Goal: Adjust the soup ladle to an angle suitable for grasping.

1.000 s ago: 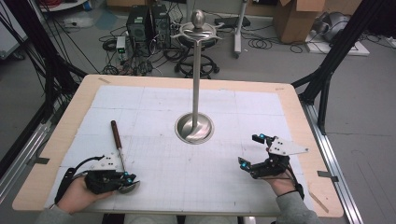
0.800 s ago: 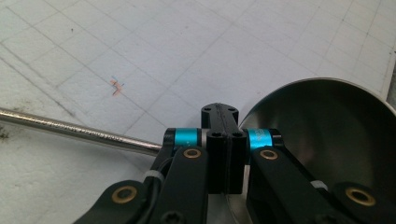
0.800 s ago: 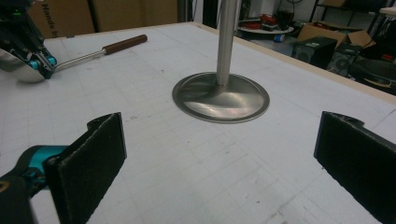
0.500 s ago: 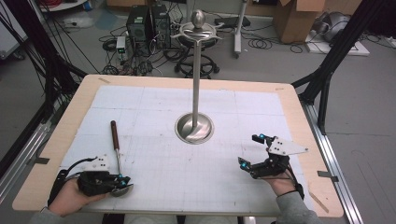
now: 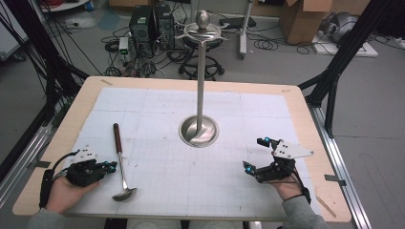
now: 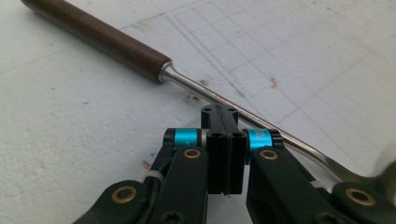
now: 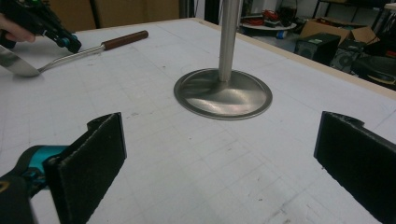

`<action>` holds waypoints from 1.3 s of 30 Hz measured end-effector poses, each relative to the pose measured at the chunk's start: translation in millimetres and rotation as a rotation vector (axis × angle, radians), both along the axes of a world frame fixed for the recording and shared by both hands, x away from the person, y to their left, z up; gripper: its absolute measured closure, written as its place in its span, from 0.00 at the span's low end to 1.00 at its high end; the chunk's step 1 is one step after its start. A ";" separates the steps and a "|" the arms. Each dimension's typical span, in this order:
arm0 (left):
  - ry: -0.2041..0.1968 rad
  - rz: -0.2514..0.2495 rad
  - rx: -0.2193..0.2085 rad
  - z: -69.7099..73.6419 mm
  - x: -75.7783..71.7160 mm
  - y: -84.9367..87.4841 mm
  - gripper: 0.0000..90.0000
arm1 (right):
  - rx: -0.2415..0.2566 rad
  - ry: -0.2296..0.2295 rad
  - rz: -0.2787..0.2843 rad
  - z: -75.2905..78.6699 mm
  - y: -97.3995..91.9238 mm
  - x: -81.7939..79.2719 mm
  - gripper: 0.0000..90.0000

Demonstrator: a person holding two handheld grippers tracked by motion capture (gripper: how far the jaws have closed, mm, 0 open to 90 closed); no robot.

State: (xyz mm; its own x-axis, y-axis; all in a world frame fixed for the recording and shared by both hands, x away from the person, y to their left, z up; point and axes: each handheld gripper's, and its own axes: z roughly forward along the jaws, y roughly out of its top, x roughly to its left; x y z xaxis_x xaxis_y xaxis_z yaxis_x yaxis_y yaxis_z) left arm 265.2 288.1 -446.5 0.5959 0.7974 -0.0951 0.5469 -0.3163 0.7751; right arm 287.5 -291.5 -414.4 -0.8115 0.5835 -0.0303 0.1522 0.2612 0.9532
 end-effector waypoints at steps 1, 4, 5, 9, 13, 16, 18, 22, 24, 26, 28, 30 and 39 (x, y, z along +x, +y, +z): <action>0.001 0.003 -0.004 -0.9 1.4 -0.1 1.00 | 0.000 0.002 0.000 0.0 -0.2 -0.1 0.01; 0.005 -0.002 -0.002 -3.2 5.2 -1.8 1.00 | 0.001 0.005 0.001 -0.2 -0.1 0.4 0.01; 0.006 -0.005 -0.001 -3.2 6.1 -1.9 1.00 | 0.002 0.004 0.001 -0.3 0.1 0.4 0.01; 0.013 0.001 -0.009 -3.5 7.5 -2.5 1.00 | 0.004 0.003 0.007 -0.2 0.8 0.2 0.01; 0.016 0.001 -0.005 -3.5 9.2 -4.4 1.00 | 0.005 -0.003 0.005 0.1 0.4 0.3 0.01; 0.031 0.015 -0.013 -2.9 11.5 -6.3 1.00 | 0.004 -0.005 0.006 -0.3 0.5 1.1 0.01; 0.038 0.014 -0.011 -2.6 12.1 -6.5 1.00 | 0.004 -0.002 0.006 -0.4 0.5 1.2 0.01; 0.035 0.016 -0.006 -2.3 12.1 -7.6 1.00 | 0.001 -0.004 0.003 -0.1 0.5 0.8 0.01; 0.033 0.015 -0.004 -2.3 12.7 -8.2 1.00 | 0.000 -0.003 0.001 0.6 0.6 0.0 0.01; 0.034 0.014 -0.005 -2.2 13.7 -9.2 1.00 | -0.002 -0.008 0.001 0.8 0.6 0.1 0.01; 0.033 0.010 -0.003 -2.2 15.2 -10.1 1.00 | -0.004 -0.008 0.001 0.3 0.9 0.7 0.01; 0.032 0.006 -0.003 -2.3 17.4 -11.8 1.00 | -0.004 -0.002 0.002 0.2 1.1 0.4 0.01; 0.028 -0.010 0.004 -1.9 24.4 -20.4 1.00 | -0.002 -0.005 0.002 0.3 1.5 0.5 0.01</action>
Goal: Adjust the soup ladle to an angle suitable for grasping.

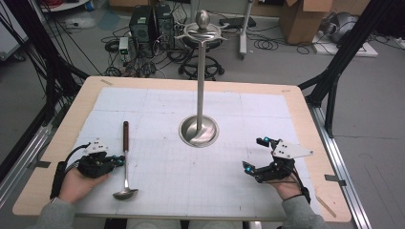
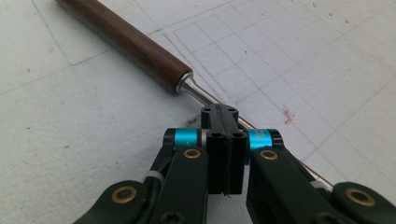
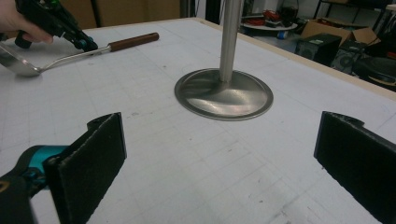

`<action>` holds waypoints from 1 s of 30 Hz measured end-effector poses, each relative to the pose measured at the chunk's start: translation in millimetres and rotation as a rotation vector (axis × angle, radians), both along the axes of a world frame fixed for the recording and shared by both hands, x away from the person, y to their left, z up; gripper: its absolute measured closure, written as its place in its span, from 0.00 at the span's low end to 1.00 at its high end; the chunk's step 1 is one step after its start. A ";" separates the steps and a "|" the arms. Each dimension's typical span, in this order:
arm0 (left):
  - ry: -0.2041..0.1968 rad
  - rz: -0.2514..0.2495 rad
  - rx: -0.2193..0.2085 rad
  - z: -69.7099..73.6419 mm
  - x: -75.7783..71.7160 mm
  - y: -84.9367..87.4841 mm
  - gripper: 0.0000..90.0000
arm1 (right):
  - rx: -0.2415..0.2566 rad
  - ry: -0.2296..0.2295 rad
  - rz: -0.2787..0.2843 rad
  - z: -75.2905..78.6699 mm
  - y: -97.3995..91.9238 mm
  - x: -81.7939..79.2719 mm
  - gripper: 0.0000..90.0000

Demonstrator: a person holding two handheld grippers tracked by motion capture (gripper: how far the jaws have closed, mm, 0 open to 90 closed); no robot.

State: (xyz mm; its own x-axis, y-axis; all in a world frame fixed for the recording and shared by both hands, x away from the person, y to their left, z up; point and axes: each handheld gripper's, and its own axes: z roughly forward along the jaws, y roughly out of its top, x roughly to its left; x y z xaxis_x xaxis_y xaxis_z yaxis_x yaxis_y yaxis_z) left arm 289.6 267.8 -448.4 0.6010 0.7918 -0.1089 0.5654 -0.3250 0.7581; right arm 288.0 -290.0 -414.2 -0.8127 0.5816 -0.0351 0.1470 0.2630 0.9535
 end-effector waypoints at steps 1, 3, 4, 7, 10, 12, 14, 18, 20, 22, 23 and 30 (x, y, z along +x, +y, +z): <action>-0.002 -0.001 0.000 0.0 0.3 -0.5 1.00 | -0.002 -0.001 0.002 0.1 -0.2 0.0 0.01; -0.005 -0.007 0.002 -0.1 1.0 -2.4 1.00 | -0.001 0.000 0.000 0.1 -0.2 -0.1 0.01; -0.008 -0.012 0.009 0.2 1.6 -4.0 1.00 | -0.002 0.001 0.000 -0.1 -0.1 -0.1 0.01; -0.016 -0.035 0.038 1.6 3.4 -10.8 1.00 | -0.006 -0.002 0.003 -0.1 0.0 0.1 0.01; -0.015 -0.055 0.045 2.3 5.2 -17.7 1.00 | -0.003 -0.001 0.000 -0.3 -0.1 0.3 0.01; -0.018 -0.069 0.061 3.0 5.9 -23.1 1.00 | -0.004 0.005 0.002 -0.5 0.0 0.4 0.01; -0.019 -0.074 0.072 3.9 6.4 -26.8 1.00 | -0.005 0.000 0.002 -0.5 0.1 0.6 0.01; -0.014 -0.082 0.078 4.4 7.1 -27.6 1.00 | -0.005 0.000 0.001 -0.3 -0.2 0.5 0.01; -0.016 -0.085 0.084 4.8 7.2 -27.9 1.00 | -0.005 -0.001 0.002 -0.4 -0.1 0.6 0.01; -0.018 -0.090 0.089 5.3 7.1 -29.3 1.00 | -0.006 -0.001 0.002 -0.5 0.0 0.8 0.01; -0.019 -0.102 0.087 5.6 7.2 -30.9 1.00 | -0.005 -0.001 0.003 -0.5 0.0 0.8 0.01; -0.020 -0.149 0.127 7.7 8.0 -48.0 1.00 | 0.000 0.003 0.010 0.3 0.9 -0.2 0.01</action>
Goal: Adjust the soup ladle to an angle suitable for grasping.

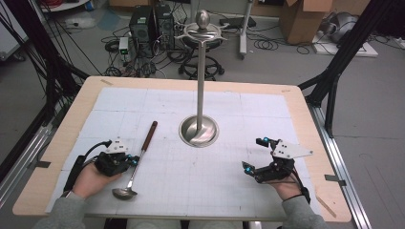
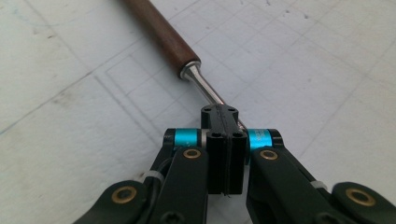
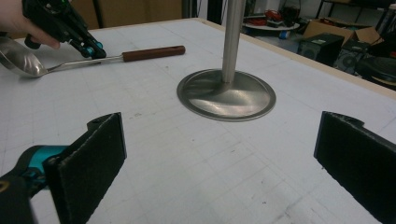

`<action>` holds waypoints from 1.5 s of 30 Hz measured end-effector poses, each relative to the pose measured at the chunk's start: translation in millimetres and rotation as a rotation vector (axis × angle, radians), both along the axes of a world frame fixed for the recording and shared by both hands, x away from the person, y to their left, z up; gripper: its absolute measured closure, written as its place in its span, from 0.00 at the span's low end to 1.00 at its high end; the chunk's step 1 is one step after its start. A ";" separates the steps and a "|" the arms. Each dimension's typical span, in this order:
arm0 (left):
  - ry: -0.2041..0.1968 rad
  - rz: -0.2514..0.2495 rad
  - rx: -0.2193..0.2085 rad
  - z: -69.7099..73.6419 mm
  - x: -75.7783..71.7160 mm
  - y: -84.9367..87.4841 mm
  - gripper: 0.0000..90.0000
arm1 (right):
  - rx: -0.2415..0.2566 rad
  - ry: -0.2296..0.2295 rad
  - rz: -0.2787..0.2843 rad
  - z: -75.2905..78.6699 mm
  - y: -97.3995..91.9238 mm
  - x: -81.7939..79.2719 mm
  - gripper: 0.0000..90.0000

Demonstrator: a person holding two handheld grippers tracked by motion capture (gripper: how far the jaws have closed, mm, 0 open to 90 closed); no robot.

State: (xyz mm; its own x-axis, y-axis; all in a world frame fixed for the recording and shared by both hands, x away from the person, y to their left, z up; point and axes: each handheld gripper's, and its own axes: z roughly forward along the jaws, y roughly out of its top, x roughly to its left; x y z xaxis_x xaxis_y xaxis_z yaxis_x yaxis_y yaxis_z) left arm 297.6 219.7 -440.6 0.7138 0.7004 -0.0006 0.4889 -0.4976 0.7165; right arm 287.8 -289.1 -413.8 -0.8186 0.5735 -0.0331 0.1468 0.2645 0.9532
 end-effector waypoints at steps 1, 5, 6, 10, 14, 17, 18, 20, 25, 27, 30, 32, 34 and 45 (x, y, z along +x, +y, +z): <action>0.004 -0.010 0.010 0.9 0.7 -2.6 1.00 | -0.002 0.000 0.000 -0.1 0.0 0.1 0.01; 0.006 -0.034 0.019 1.4 0.1 -9.6 1.00 | 0.002 0.001 0.001 -0.1 0.0 0.2 0.01; 0.006 -0.037 0.020 1.6 0.0 -10.5 1.00 | 0.001 0.000 0.000 -0.2 -0.1 0.3 0.01; 0.009 -0.047 0.021 1.7 -0.7 -13.2 1.00 | -0.003 0.000 0.001 -0.1 0.0 0.2 0.01; 0.019 -0.056 0.022 2.4 -0.9 -15.6 1.00 | 0.001 0.000 0.001 -0.1 0.0 0.2 0.01; 0.022 -0.073 0.024 2.6 -1.0 -18.5 1.00 | 0.011 0.008 0.001 0.0 -0.7 0.4 0.01; 0.023 -0.076 0.026 2.8 -1.1 -19.1 1.00 | 0.015 0.010 0.000 0.0 -1.3 0.6 0.01; 0.025 -0.081 0.025 2.8 -1.6 -20.2 1.00 | 0.019 0.005 -0.001 0.3 -2.0 0.8 0.01; 0.021 -0.096 0.036 3.3 -3.1 -22.0 1.00 | 0.023 0.005 0.004 0.4 -2.0 0.7 0.01; 0.022 -0.104 0.035 3.3 -3.3 -22.0 1.00 | 0.033 0.010 0.005 0.6 -2.1 0.5 0.01; 0.022 -0.113 0.038 3.5 -4.4 -22.6 1.00 | 0.045 0.011 0.007 1.1 -2.5 0.1 0.01; 0.015 -0.106 0.042 3.5 -5.6 -23.8 1.00 | 0.056 0.010 0.011 1.5 -2.8 0.2 0.01; 0.012 -0.116 0.044 3.5 -6.2 -24.1 1.00 | 0.067 0.010 0.010 1.7 -3.3 0.2 0.01; -0.037 -0.115 -0.029 21.0 -8.7 -15.7 1.00 | 0.064 0.013 0.021 1.2 -2.9 0.7 0.01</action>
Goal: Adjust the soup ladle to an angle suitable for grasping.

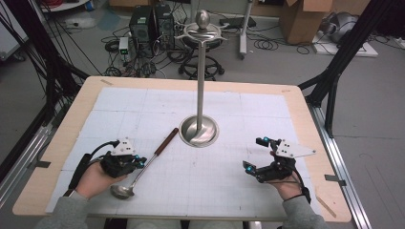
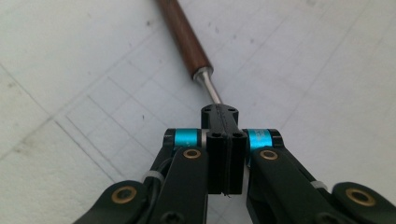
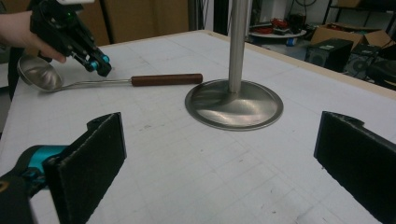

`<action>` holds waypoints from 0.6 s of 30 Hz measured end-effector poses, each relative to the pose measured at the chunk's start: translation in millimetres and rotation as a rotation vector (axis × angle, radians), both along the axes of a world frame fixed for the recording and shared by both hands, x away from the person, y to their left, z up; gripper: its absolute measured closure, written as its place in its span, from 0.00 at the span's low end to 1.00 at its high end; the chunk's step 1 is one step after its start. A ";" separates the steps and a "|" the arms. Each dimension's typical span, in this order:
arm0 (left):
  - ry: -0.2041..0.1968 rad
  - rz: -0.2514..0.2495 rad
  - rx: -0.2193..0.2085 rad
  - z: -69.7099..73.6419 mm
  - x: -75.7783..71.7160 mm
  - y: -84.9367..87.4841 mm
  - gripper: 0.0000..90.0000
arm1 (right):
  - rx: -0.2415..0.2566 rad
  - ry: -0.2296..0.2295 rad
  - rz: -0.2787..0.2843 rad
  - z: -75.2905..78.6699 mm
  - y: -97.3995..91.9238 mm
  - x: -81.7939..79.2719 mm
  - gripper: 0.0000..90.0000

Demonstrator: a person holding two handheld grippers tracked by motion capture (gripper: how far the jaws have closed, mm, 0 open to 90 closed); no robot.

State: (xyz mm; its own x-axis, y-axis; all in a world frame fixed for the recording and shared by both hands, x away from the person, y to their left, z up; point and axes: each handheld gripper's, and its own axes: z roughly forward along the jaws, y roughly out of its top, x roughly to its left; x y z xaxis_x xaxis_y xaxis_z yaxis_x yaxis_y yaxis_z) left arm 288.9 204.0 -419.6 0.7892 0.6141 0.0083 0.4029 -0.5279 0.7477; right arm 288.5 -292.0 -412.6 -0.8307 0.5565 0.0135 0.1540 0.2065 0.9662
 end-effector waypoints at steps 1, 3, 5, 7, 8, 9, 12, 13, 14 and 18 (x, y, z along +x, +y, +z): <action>0.000 0.000 -0.010 2.4 -0.9 -0.2 1.00 | -0.001 0.001 -0.001 -0.1 0.0 0.1 0.01; 0.013 -0.008 -0.018 5.3 -2.5 -2.9 1.00 | 0.000 0.003 -0.001 -0.2 0.1 0.1 0.01; 0.032 -0.042 -0.004 6.3 -4.4 -9.6 1.00 | -0.001 0.010 0.000 -0.2 0.4 -0.2 0.01; 0.019 -0.069 0.027 6.2 -6.9 -17.1 1.00 | -0.001 0.008 0.000 -0.4 0.6 -0.1 0.01; 0.011 -0.077 0.040 6.2 -7.8 -20.4 1.00 | -0.002 0.008 0.001 -0.4 0.5 -0.1 0.01; 0.007 -0.083 0.050 6.3 -8.3 -23.2 1.00 | -0.003 0.007 0.001 -0.4 0.5 0.0 0.01; 0.019 -0.084 0.064 6.0 -8.5 -29.9 1.00 | -0.003 0.007 0.002 -0.6 0.4 0.2 0.01; 0.015 -0.087 0.072 5.5 -8.5 -31.8 1.00 | -0.004 0.009 0.001 -0.6 0.4 0.2 0.01; 0.023 -0.094 0.091 5.5 -8.0 -33.1 0.99 | -0.004 0.012 0.000 -0.7 0.5 0.1 0.01; 0.052 -0.113 0.148 0.5 -7.0 -36.2 0.99 | -0.007 0.012 0.001 -0.9 0.7 0.2 0.01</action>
State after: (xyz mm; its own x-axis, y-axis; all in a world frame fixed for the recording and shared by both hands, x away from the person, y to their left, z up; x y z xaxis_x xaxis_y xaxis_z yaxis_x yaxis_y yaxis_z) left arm 281.9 167.8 -419.0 0.8546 0.5169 0.0494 0.3712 -0.6746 0.6381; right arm 288.7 -291.3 -413.5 -0.8312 0.5556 0.0191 0.1649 0.2137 0.9629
